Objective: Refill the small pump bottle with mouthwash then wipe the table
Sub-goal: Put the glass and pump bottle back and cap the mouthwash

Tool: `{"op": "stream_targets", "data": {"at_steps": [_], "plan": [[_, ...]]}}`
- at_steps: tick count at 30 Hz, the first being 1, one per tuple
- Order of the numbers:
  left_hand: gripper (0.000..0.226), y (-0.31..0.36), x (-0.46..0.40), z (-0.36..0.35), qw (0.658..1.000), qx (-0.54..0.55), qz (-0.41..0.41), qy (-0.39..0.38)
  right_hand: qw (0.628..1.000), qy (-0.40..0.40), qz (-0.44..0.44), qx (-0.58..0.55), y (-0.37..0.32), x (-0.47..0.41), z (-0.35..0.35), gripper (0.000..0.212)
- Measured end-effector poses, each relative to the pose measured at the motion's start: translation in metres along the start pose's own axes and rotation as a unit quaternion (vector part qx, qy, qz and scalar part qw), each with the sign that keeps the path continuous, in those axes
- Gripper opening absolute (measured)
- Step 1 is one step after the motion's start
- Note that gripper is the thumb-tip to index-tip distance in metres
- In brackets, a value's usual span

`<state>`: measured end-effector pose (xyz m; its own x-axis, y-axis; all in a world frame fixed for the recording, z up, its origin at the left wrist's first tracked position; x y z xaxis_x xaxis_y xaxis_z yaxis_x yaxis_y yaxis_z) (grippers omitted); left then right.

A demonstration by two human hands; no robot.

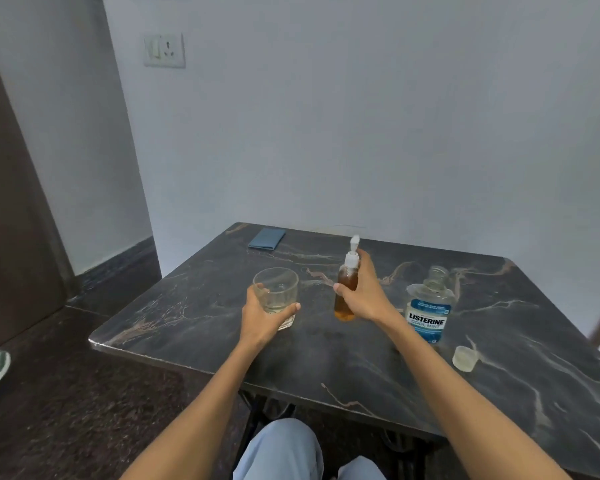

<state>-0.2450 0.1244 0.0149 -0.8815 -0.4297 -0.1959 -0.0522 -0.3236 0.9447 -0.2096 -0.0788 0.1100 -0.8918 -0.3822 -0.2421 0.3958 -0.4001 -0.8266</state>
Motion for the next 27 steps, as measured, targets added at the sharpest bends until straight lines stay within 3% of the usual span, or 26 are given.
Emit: {"op": "stream_targets", "data": {"at_steps": [5, 12, 19, 27], "plan": [[0.088, 0.052, -0.037, -0.006, 0.998, -0.002, -0.058, 0.000, 0.999, 0.029, 0.014, 0.036, -0.026, -0.038, 0.044, 0.057], [0.072, 0.108, -0.119, -0.034, 0.993, -0.011, -0.116, -0.028, 0.998, 0.013, 0.010, 0.063, -0.037, -0.123, 0.101, 0.062], [0.087, 0.095, -0.208, -0.088, 0.992, -0.059, -0.108, -0.041, 0.997, 0.006, -0.030, 0.072, 0.026, -0.204, 0.130, 0.057], [0.075, 0.031, -0.277, -0.131, 0.994, -0.072, -0.076, -0.011, 0.994, 0.011, -0.068, 0.085, 0.134, -0.258, 0.134, 0.053]]}}
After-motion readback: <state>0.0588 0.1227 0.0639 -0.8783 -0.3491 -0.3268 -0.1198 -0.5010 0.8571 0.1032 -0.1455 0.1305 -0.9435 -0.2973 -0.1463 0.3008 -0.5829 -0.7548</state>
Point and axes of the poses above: each hand's wrist, its own x-axis away from the middle knuckle, its own z-axis out of the back of the hand, y = z × x, the point moved 8 cm from there along -x, towards the middle knuckle, and after that the axes turned 4 degrees about -y, right-handed, at the moved point
